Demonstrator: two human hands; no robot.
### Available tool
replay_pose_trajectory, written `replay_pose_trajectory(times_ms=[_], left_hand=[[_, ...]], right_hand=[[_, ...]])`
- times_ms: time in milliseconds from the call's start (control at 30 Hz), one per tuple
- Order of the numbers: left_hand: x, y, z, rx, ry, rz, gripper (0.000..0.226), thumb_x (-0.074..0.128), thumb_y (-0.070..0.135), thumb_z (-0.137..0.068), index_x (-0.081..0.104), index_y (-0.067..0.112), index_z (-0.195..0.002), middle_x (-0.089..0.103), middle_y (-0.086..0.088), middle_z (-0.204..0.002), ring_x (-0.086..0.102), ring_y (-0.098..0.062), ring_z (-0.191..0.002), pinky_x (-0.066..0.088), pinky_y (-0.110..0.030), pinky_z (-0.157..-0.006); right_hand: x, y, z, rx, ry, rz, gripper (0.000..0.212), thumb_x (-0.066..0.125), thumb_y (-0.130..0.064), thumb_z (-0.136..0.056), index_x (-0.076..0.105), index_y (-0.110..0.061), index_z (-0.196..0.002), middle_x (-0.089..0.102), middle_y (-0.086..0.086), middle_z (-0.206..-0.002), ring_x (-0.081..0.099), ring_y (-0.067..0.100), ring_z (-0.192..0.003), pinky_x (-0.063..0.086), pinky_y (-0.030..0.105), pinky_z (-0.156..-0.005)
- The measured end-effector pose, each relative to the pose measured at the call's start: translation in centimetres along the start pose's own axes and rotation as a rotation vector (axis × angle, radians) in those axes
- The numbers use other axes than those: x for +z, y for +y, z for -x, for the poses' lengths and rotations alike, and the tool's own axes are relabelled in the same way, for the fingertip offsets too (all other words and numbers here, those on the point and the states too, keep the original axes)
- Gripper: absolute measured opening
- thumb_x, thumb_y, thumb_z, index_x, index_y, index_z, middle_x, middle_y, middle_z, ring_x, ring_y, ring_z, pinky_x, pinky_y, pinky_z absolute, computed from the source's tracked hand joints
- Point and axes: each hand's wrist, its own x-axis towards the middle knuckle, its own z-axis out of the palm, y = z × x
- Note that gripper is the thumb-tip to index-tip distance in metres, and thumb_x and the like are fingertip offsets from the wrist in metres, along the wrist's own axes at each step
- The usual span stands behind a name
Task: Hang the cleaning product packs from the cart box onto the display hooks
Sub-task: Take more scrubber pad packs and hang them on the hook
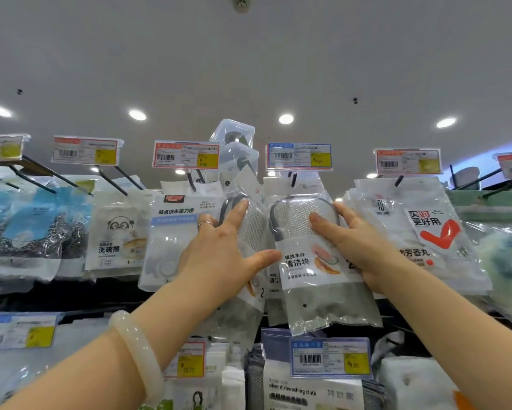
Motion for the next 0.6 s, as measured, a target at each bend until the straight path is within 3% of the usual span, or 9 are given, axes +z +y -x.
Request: replay_pose_trajectory(times_ms=[100,300,400,467,533,600], left_hand=[[-0.4,-0.5,0.1,-0.03,0.012,-0.009,0.096,0.056,0.07,-0.073,0.002,0.046,-0.148,0.023,-0.015,-0.147,0.041,-0.032,-0.13,0.04,-0.04,-0.102],[-2.1,-2.2,1.4,-0.023,0.053,0.021,0.092,0.058,0.065,-0.074,0.004,0.047,-0.147,0.03,-0.016,-0.142,0.04,-0.032,-0.128,0.036,-0.04,-0.104],[-2.5,-2.5,2.0,-0.003,0.062,0.046,0.093,0.057,0.065,-0.072,0.004,0.048,-0.147,0.034,-0.014,-0.138,0.042,-0.029,-0.125,0.036,-0.038,-0.103],[-2.5,-2.5,2.2,0.021,0.073,0.089,0.092,0.059,0.063,-0.073,0.005,0.049,-0.146,0.034,-0.012,-0.139,0.04,-0.028,-0.128,0.035,-0.037,-0.104],[-2.2,-2.4,2.3,0.054,0.091,0.153,0.091,0.063,0.059,-0.074,0.008,0.048,-0.146,0.036,-0.008,-0.14,0.04,-0.025,-0.128,0.034,-0.036,-0.104],[-1.4,-2.1,2.1,0.088,0.11,0.264,0.091,0.067,0.054,-0.073,0.014,0.047,-0.146,0.039,-0.003,-0.14,0.041,-0.022,-0.127,0.034,-0.035,-0.104]], right_hand=[[0.4,0.4,-0.7,-0.014,0.015,0.066,0.05,0.068,-0.036,-0.083,0.042,-0.037,-0.125,0.065,0.007,-0.111,0.068,0.028,-0.09,0.056,0.046,-0.081],[1.9,2.8,-2.9,-0.019,0.094,0.234,0.049,0.061,-0.032,-0.09,0.042,-0.025,-0.134,0.06,0.0,-0.111,0.061,0.025,-0.103,0.049,0.046,-0.094],[2.8,3.7,-3.6,0.051,0.105,0.339,0.058,0.058,-0.036,-0.089,0.035,-0.02,-0.14,0.056,0.002,-0.118,0.057,0.023,-0.105,0.046,0.035,-0.087],[3.1,4.3,-3.7,0.096,0.124,0.471,0.072,0.058,-0.045,-0.084,0.028,-0.022,-0.145,0.048,0.009,-0.137,0.051,0.03,-0.12,0.045,0.042,-0.098],[3.5,4.1,-2.7,0.026,0.201,0.462,0.07,0.056,-0.046,-0.087,0.028,-0.02,-0.145,0.038,0.013,-0.144,0.043,0.031,-0.129,0.038,0.05,-0.106],[3.5,3.5,-1.2,-0.151,0.203,0.267,0.058,0.055,-0.043,-0.09,0.036,-0.021,-0.139,0.046,0.009,-0.136,0.047,0.023,-0.122,0.042,0.048,-0.104]])
